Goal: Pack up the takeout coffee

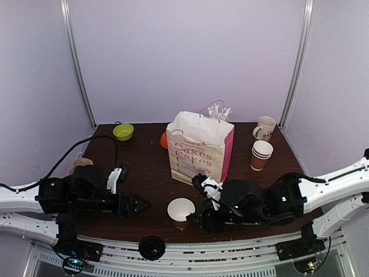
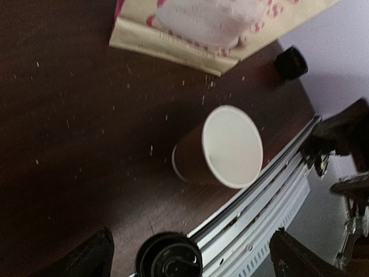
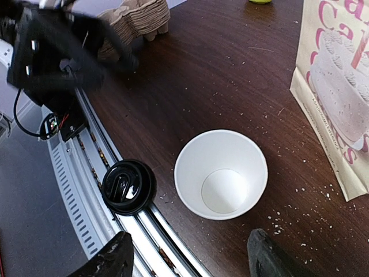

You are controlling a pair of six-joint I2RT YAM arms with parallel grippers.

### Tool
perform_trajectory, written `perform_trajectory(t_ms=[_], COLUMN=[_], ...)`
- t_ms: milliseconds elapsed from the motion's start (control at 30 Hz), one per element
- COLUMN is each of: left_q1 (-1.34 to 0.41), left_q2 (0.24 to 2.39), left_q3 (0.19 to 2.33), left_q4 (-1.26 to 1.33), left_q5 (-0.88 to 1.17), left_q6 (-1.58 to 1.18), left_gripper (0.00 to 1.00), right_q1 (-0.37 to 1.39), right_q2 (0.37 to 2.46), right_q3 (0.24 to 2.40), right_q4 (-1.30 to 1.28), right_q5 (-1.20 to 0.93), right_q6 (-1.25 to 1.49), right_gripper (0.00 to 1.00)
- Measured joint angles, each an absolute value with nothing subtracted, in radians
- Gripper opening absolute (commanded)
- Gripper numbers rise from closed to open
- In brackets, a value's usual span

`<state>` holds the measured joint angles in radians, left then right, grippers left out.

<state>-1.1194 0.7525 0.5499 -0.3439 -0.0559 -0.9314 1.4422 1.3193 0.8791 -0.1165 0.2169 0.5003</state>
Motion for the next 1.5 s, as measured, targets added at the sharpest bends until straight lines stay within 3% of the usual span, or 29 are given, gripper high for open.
perform_trajectory(t_ms=[167,400,700,1067,1267,1500], left_q1=[-1.278,-1.369,-1.468,-1.475,-1.475,-1.475], left_q2=[0.946,1.105,1.370,1.446,1.488,1.493], left_q3=[0.646,0.719,0.822,0.811,0.799,0.792], left_q4=[-0.565,-0.688,-0.707,-0.667,-0.632,-0.620], left_q5=[-0.053,-0.067,-0.088,-0.089,-0.085,-0.089], left_q6=[-0.986,-0.997,-0.974,-0.953,-0.948,-0.933], left_gripper=[0.98,0.98,0.98,0.98,0.89,0.73], right_q1=[1.442,1.442,1.442,1.441,1.441,1.441], right_q2=[1.267,1.196,1.155,1.155,1.160,1.161], right_q3=[0.855,0.804,0.789,0.789,0.789,0.789], right_q4=[-0.112,-0.120,-0.146,-0.155,-0.156,-0.157], right_q5=[0.274,0.336,0.378,0.381,0.381,0.382], right_q6=[0.510,0.532,0.532,0.532,0.532,0.532], right_gripper=[0.74,0.75,0.76,0.76,0.76,0.75])
